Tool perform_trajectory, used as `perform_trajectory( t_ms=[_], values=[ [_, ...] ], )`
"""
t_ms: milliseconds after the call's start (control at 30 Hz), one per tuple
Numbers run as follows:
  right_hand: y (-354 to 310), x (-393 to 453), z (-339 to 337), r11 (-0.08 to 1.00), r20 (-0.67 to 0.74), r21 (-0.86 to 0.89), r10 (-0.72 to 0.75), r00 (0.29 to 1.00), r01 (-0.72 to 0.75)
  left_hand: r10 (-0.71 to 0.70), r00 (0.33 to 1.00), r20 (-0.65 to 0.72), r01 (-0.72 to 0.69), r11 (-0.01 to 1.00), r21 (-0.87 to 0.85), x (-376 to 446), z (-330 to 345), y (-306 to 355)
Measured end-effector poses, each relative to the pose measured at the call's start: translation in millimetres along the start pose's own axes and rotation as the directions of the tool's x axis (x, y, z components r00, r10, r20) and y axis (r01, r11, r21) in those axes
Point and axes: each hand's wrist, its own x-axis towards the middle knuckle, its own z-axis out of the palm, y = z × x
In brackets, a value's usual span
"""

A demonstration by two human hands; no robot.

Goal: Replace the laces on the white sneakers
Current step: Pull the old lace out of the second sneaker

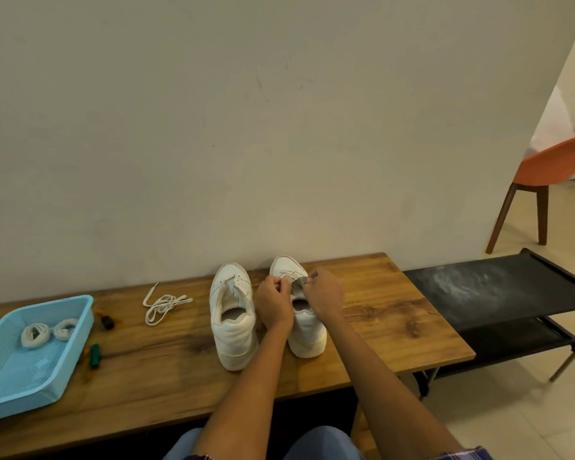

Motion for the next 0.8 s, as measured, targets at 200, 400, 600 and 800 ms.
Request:
perform_trajectory(
  t_ms=[200, 400, 600, 800],
  values=[
    [-2.8, 8.5, 4.6, 0.91, 0.232, -0.21, -0.31, 0.922, 0.359, 0.033, 0.999, -0.021, -0.032, 0.998, 0.049, -0.3, 5.4, -5.1],
    [0.1, 13.0, 10.4, 0.884, 0.232, -0.24, -0.35, 0.908, 0.402, 0.043, 0.999, -0.022, -0.04, 0.988, 0.152, -0.3, 6.0, -7.5],
    [13.5, 11.2, 12.3, 0.98, -0.119, 0.08, -0.17, 0.978, 0.18, 0.056, 0.998, -0.028, -0.05, 0.983, 0.175, 0.8, 8.4, -9.0],
    [9.6, 14.0, 12.2, 0.931, 0.199, -0.095, -0.329, 0.923, 0.352, 0.057, 0.998, -0.014, -0.053, 0.981, 0.186, -0.2, 6.3, -9.1]
  ],
)
